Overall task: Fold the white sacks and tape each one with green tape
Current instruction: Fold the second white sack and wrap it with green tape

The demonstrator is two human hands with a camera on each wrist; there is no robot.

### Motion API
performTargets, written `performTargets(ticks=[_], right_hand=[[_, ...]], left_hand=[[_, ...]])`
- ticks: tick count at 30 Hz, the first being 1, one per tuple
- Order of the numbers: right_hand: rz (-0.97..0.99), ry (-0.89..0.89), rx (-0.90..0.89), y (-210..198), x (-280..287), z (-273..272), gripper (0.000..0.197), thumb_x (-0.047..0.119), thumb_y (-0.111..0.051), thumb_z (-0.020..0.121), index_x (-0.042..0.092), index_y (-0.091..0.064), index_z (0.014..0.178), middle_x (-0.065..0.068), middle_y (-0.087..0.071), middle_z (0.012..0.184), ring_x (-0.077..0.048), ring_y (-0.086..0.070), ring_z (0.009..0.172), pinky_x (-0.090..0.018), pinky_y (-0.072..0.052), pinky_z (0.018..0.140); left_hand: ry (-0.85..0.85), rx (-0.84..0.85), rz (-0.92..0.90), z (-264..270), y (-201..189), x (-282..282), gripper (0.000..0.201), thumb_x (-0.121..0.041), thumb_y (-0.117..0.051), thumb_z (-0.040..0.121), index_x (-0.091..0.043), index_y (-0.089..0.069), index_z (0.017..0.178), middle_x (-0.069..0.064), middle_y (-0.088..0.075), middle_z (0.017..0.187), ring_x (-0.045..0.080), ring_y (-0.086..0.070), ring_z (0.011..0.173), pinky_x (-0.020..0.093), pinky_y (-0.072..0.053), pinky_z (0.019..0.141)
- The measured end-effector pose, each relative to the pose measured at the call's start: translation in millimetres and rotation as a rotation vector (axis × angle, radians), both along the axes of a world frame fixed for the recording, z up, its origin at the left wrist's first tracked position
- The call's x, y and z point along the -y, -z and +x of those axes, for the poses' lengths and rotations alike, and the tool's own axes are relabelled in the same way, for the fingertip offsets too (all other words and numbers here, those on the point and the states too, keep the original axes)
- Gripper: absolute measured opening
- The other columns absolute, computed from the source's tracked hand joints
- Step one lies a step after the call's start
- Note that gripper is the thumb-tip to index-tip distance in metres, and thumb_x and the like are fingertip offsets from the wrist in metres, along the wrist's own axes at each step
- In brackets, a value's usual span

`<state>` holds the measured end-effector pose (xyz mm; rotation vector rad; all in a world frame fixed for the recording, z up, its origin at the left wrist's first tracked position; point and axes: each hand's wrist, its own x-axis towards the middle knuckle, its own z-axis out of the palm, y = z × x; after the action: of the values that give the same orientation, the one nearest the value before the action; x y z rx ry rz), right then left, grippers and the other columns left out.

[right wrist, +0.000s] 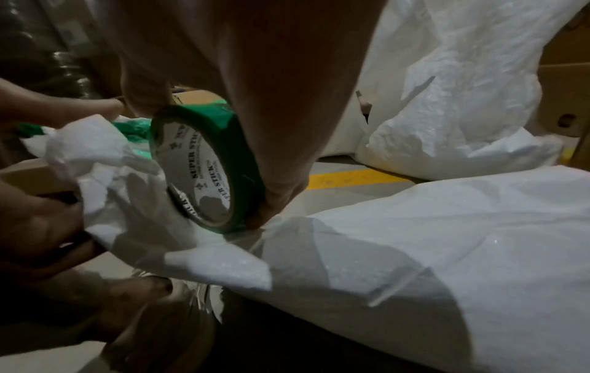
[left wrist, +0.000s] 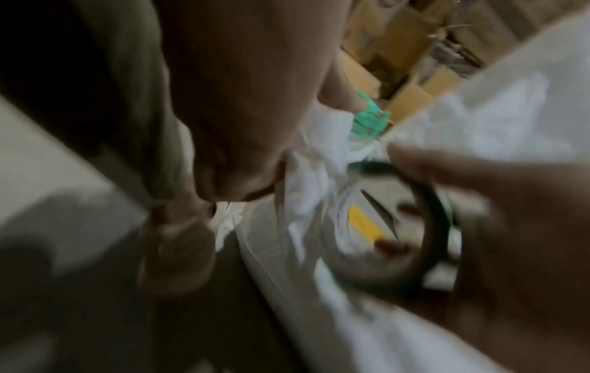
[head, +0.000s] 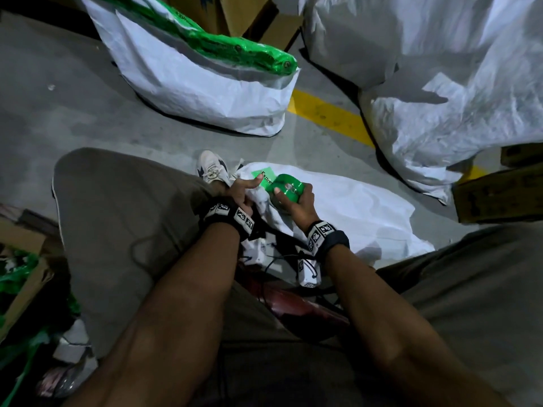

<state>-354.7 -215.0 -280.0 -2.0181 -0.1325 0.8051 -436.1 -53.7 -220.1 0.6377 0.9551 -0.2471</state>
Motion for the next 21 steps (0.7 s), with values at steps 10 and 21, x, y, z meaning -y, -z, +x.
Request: performTargets(ticks=[10,21], right_hand=[[0.057,-0.145,-0.04,-35.5,-36.3,-9.7,0.065,0.052,-0.082,0.066,0.027,-0.036,0.105,-0.01,-0.059,0.107,-0.021,-0.064,0.094,-0.046,-0.057,0.084],[-0.096,-0.498,0.086,-38.9,-51.2,7.7,0.074,0.02,-0.089,0.073,0.005,-0.038,0.124,-0.007,-0.055,0.111,-0.017,-0.056,0.094,-0.013,-0.043,0.07]], left_hand=[[-0.242,-0.036,0.35,16.8,11.8,3.5,0.06,-0.049,-0.092,0.063,-0.012,-0.076,0.108,0.005,-0.078,0.096,0.023,-0.075,0.086,0.037,-0.062,0.08],[-0.142,-0.215,0.36,21.6,40.5,-27.7,0.041,-0.039,-0.066,0.093,-0.011,-0.058,0.121,0.002,-0.061,0.1,0.017,-0.06,0.079,0.02,-0.049,0.054]])
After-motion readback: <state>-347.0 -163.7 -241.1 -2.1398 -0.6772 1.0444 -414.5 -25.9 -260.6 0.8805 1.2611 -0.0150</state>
